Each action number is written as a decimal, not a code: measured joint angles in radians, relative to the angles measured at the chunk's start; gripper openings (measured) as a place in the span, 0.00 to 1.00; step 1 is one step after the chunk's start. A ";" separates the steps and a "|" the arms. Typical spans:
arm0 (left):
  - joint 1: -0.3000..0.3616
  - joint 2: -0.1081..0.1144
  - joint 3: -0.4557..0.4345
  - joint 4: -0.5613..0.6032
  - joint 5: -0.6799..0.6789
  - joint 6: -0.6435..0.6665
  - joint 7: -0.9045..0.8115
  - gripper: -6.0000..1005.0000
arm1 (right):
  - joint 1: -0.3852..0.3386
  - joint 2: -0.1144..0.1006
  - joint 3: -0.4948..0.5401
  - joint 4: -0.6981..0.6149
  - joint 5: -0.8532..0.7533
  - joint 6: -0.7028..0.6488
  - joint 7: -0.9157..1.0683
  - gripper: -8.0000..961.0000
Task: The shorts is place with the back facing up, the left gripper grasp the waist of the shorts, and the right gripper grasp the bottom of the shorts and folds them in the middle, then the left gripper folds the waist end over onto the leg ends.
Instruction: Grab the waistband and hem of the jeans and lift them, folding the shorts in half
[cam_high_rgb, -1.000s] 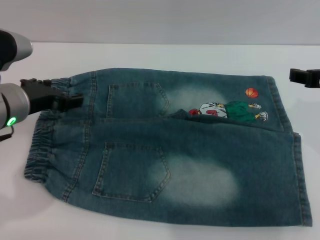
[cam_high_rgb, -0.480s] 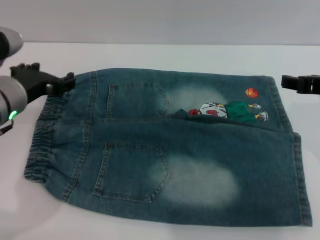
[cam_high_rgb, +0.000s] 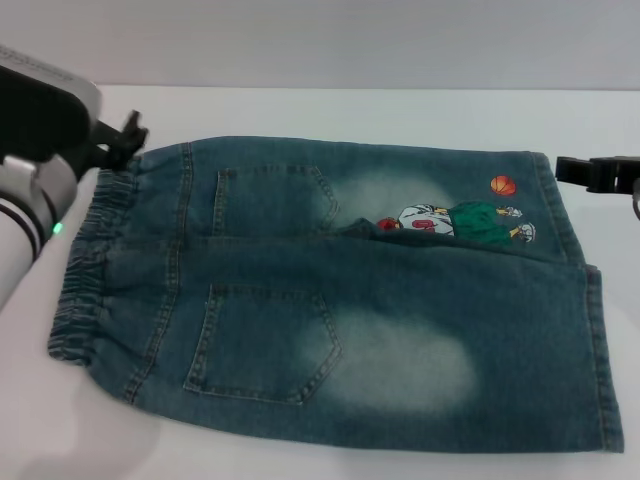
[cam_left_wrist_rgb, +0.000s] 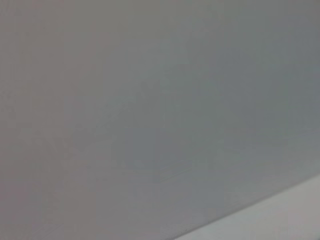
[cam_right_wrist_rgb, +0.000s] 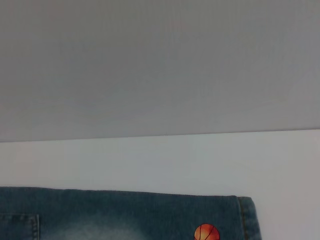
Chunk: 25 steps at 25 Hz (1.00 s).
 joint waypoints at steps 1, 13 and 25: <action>0.001 0.000 -0.012 -0.003 -0.031 -0.005 0.002 0.81 | 0.000 0.000 0.001 0.000 0.003 0.000 0.000 0.67; 0.018 0.065 -0.156 0.101 -0.571 -0.415 -0.009 0.71 | 0.031 -0.002 0.005 0.049 0.004 0.000 -0.009 0.67; -0.001 0.102 -0.174 0.291 -0.370 -0.857 -0.145 0.73 | 0.038 -0.004 0.006 0.066 0.011 -0.008 -0.017 0.67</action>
